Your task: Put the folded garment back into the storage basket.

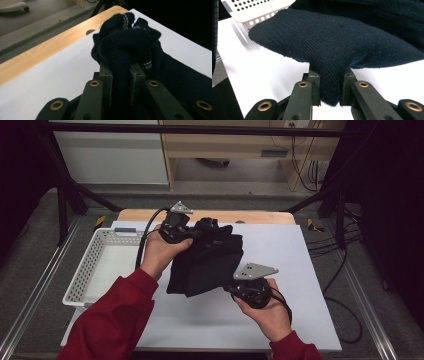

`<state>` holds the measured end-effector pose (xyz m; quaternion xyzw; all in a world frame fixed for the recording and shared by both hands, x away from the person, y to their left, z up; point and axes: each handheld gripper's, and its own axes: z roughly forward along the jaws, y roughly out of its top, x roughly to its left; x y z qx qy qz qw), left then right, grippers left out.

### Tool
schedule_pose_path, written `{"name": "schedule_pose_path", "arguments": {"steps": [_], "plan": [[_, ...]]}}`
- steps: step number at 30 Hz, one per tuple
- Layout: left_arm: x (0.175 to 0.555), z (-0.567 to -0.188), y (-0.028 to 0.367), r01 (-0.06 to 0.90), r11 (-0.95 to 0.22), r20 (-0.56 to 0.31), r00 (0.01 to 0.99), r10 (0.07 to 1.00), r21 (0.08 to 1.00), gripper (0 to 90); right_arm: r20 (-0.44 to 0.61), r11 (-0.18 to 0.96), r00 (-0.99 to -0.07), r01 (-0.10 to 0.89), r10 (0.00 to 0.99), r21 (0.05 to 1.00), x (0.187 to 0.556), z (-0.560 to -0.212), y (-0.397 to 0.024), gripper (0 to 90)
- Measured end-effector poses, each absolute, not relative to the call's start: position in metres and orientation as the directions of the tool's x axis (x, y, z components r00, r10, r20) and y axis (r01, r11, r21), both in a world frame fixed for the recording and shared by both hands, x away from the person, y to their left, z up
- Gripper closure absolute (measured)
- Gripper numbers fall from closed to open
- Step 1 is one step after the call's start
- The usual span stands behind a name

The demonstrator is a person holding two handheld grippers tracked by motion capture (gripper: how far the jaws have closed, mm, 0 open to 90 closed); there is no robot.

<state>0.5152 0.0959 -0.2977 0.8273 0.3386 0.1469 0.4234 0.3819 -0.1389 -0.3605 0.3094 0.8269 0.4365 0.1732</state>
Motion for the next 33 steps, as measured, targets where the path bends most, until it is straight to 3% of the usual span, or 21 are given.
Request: {"name": "schedule_pose_path", "arguments": {"steps": [9,33], "plan": [[0.504,-0.271,0.125,0.439,-0.397,-0.036,0.706,0.708,0.806,77.4,0.001,0.421,-0.778,0.342,0.629,0.84,0.382,-0.343,-0.121,76.4],[0.497,-0.26,0.195,0.469,-0.354,-0.032,0.636,0.771,0.809,77.2,-0.027,0.485,-0.843,0.283,0.538,0.827,0.401,-0.327,-0.065,76.3]]}}
